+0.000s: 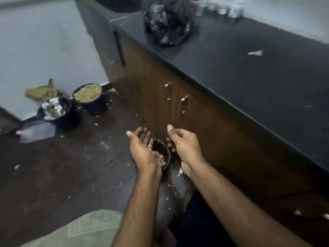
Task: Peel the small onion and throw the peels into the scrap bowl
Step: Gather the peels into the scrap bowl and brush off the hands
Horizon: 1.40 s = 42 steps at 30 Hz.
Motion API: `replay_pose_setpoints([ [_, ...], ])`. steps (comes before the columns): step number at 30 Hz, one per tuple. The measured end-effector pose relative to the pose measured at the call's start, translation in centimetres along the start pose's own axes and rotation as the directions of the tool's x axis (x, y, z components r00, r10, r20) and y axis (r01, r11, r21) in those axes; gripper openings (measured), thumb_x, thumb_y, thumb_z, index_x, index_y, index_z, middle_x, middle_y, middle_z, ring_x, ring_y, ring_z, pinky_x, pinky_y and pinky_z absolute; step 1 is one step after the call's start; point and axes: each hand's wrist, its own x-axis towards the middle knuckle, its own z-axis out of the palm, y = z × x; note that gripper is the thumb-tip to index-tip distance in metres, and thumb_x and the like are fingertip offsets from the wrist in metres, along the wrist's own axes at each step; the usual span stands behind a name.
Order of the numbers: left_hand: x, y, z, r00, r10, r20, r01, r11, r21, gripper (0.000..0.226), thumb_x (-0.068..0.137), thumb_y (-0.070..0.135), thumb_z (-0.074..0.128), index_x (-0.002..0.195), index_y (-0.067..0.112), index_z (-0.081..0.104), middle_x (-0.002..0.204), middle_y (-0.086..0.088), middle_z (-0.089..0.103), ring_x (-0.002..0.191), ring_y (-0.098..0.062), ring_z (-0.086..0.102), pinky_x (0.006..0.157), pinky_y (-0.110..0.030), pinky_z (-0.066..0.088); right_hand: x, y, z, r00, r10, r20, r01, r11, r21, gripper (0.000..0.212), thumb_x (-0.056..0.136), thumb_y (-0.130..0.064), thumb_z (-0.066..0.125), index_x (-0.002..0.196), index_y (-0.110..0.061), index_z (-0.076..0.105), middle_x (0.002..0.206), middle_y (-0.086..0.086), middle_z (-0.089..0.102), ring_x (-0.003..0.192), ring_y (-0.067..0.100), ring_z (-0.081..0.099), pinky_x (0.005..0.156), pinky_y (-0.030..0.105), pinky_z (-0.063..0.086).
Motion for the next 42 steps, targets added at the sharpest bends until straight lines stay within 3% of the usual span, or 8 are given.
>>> replay_pose_setpoints([
  [2, 1.3, 0.5, -1.1, 0.998, -0.012, -0.054, 0.010, 1.000, -0.030, 0.061, 0.113, 0.051, 0.024, 0.137, 0.005, 0.055, 0.140, -0.018, 0.061, 0.137, -0.031, 0.058, 0.118, -0.040, 0.043, 1.9, 0.9, 2.3, 0.997, 0.063, 0.033, -0.065, 0.996, 0.061, 0.008, 0.096, -0.016, 0.070, 0.099, -0.009, 0.069, 0.086, 0.007, 0.074, 0.073, 0.012, 0.064, 0.075, 0.031, 0.053],
  [5, 3.3, 0.5, -2.1, 0.996, -0.032, -0.088, 0.028, 0.998, -0.054, 0.071, 0.111, 0.056, 0.020, 0.149, 0.002, 0.048, 0.153, -0.021, 0.053, 0.143, -0.032, 0.053, 0.121, -0.040, 0.039, 3.7, 1.4, 4.3, 0.992, 0.075, 0.097, -0.077, 0.997, 0.012, 0.043, 0.100, -0.025, 0.065, 0.136, -0.006, 0.052, 0.113, -0.002, 0.068, 0.099, 0.006, 0.064, 0.090, 0.026, 0.052],
  [10, 2.2, 0.1, -1.7, 0.997, -0.040, -0.070, 0.036, 0.998, -0.054, 0.078, 0.109, 0.061, 0.015, 0.154, 0.004, 0.044, 0.160, -0.020, 0.048, 0.149, -0.029, 0.047, 0.124, -0.038, 0.034, 3.0, 1.5, 2.9, 0.981, 0.141, 0.132, -0.137, 0.990, -0.039, 0.053, 0.107, -0.044, 0.044, 0.147, -0.009, 0.045, 0.149, 0.007, 0.050, 0.139, 0.021, 0.048, 0.104, 0.037, 0.049],
  [16, -2.5, -0.1, 1.4, 0.999, -0.029, 0.033, 0.030, 0.999, -0.039, 0.077, 0.109, 0.062, 0.014, 0.151, 0.007, 0.049, 0.155, -0.016, 0.054, 0.144, -0.026, 0.053, 0.122, -0.036, 0.038, -0.3, -0.6, -2.1, 0.994, 0.081, 0.080, -0.085, 0.995, 0.059, 0.060, 0.106, -0.048, 0.040, 0.151, -0.008, 0.041, 0.153, 0.012, 0.049, 0.138, 0.024, 0.050, 0.107, 0.036, 0.048],
  [27, -16.9, 0.3, 13.9, 0.967, -0.029, 0.253, 0.006, 0.996, 0.093, 0.074, 0.110, 0.059, 0.014, 0.141, 0.011, 0.059, 0.142, -0.010, 0.066, 0.134, -0.019, 0.063, 0.120, -0.037, 0.043, -8.3, -10.3, -16.0, 0.995, -0.060, -0.076, 0.076, 0.970, 0.231, 0.056, 0.104, -0.052, 0.040, 0.147, -0.016, 0.048, 0.145, 0.003, 0.058, 0.130, 0.012, 0.057, 0.103, 0.029, 0.050],
  [32, -22.7, 1.0, 19.8, 0.905, -0.124, 0.407, 0.067, 0.986, 0.150, 0.075, 0.109, 0.059, 0.012, 0.143, 0.009, 0.056, 0.144, -0.012, 0.064, 0.135, -0.022, 0.062, 0.118, -0.036, 0.044, -11.1, -13.9, -22.5, 0.984, -0.045, -0.174, 0.105, 0.928, 0.356, 0.060, 0.103, -0.052, 0.040, 0.148, -0.012, 0.048, 0.145, 0.005, 0.059, 0.129, 0.012, 0.059, 0.099, 0.028, 0.052],
  [36, -25.1, 0.5, 22.8, 0.831, -0.213, 0.513, 0.134, 0.973, 0.188, 0.078, 0.108, 0.060, 0.009, 0.144, 0.009, 0.055, 0.145, -0.013, 0.063, 0.137, -0.023, 0.060, 0.119, -0.039, 0.043, -12.7, -15.3, -26.9, 0.955, -0.077, -0.285, 0.184, 0.911, 0.368, 0.073, 0.091, -0.060, 0.039, 0.147, -0.015, 0.048, 0.143, 0.002, 0.059, 0.128, 0.010, 0.060, 0.097, 0.026, 0.052],
  [42, -26.9, -1.1, 25.7, 0.677, -0.415, 0.608, 0.217, 0.902, 0.373, 0.081, 0.107, 0.064, 0.010, 0.146, 0.008, 0.054, 0.145, -0.013, 0.063, 0.135, -0.025, 0.061, 0.118, -0.041, 0.045, -14.0, -15.8, -31.2, 0.873, 0.033, -0.487, 0.216, 0.869, 0.445, 0.073, 0.096, -0.061, 0.039, 0.146, -0.010, 0.050, 0.141, 0.006, 0.063, 0.124, 0.013, 0.064, 0.098, 0.029, 0.053],
])
